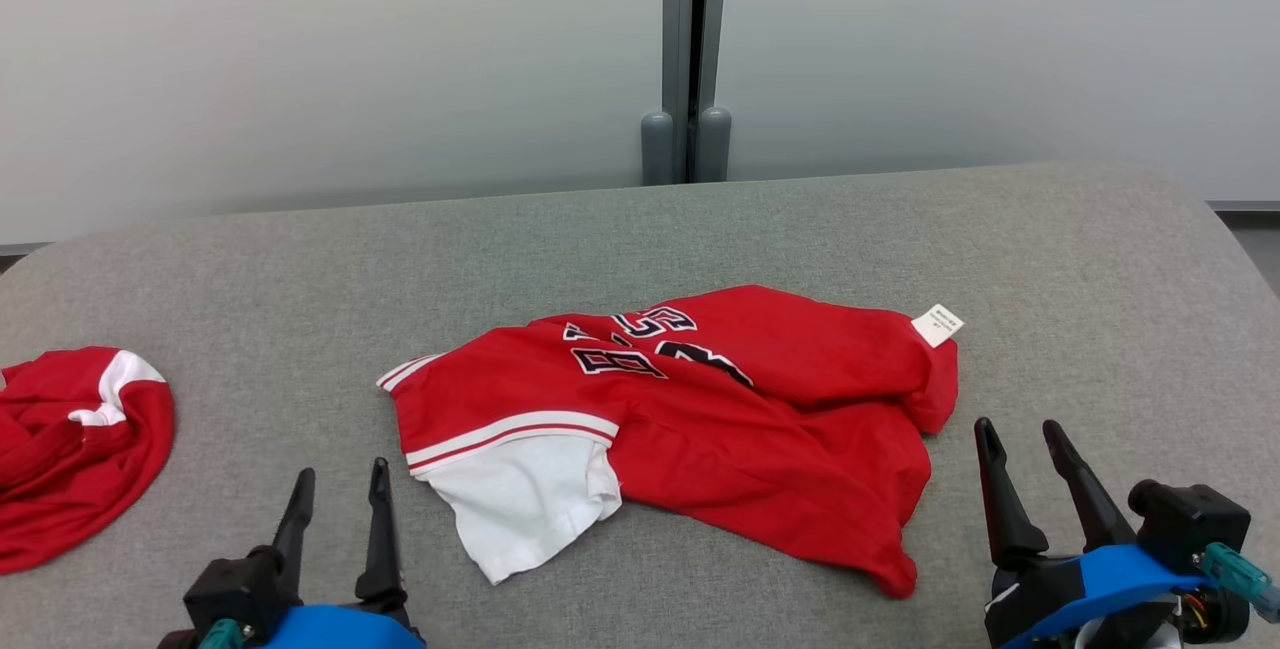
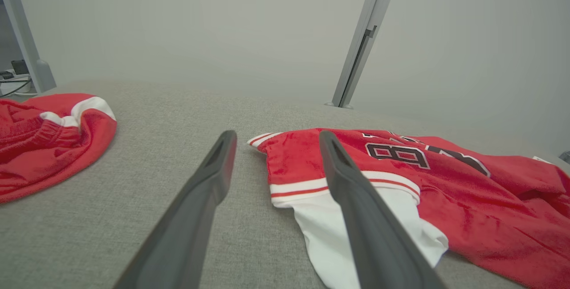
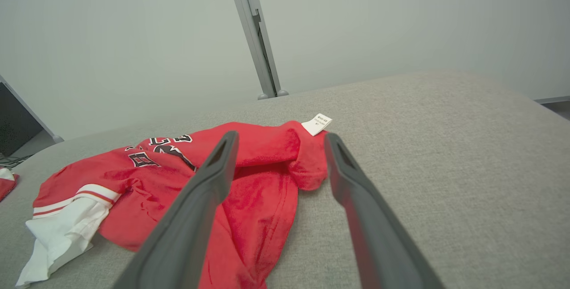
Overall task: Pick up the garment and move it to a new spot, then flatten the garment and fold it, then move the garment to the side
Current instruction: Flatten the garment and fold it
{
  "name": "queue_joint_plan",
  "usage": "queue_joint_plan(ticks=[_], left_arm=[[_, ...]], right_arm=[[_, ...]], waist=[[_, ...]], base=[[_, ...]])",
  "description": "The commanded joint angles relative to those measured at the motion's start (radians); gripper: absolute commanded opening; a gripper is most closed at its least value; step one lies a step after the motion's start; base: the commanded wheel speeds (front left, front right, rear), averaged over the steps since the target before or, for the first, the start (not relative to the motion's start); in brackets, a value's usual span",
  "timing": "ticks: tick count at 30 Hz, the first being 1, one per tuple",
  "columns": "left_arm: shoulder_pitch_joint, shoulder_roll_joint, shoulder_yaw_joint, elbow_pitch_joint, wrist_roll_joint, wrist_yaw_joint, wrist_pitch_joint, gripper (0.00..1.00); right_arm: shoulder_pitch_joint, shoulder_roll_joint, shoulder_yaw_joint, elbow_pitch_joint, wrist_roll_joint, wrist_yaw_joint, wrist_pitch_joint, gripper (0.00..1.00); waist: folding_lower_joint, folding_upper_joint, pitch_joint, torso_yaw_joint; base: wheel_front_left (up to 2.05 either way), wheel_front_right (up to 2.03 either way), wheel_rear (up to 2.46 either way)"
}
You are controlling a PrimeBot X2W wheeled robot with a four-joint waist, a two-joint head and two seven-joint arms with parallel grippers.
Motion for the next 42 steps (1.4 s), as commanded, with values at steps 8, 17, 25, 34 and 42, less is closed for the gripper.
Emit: queue_joint_plan(ticks=[8,17,25,34,42], left_arm=[[-0.03,-0.022,-0.025,0.042,0.015,-0.019,-0.005,1.0],[-0.058,-0.024,-0.02,0.031,0.033,-0.035,-0.005,1.0],[-0.075,-0.031,-0.025,0.027,0.044,-0.045,-0.005,1.0],[-0.075,-0.035,-0.008,0.024,0.049,-0.048,-0.005,1.0],[-0.083,-0.038,0.003,0.016,0.052,-0.05,-0.005,1.0]], right_arm=[[0.01,-0.005,0.008,0.067,0.041,0.0,0.059,1.0],[-0.155,-0.005,0.053,0.309,0.148,0.0,0.193,1.0],[-0.338,-0.006,0.059,0.569,0.191,0.0,0.187,0.0],[-0.476,-0.007,-0.066,0.663,-0.015,0.0,0.072,0.0],[-0.56,-0.027,-0.119,0.589,-0.194,0.0,0.008,0.0]], waist=[[0.0,0.0,0.013,-0.004],[0.0,0.0,0.039,0.02],[0.0,0.0,0.064,0.055],[0.0,0.0,0.068,0.067],[0.0,0.0,0.074,0.071]], base=[[0.0,0.0,0.0],[0.0,0.0,0.0],[0.0,0.0,0.0],[0.0,0.0,0.0],[0.0,0.0,0.0]])
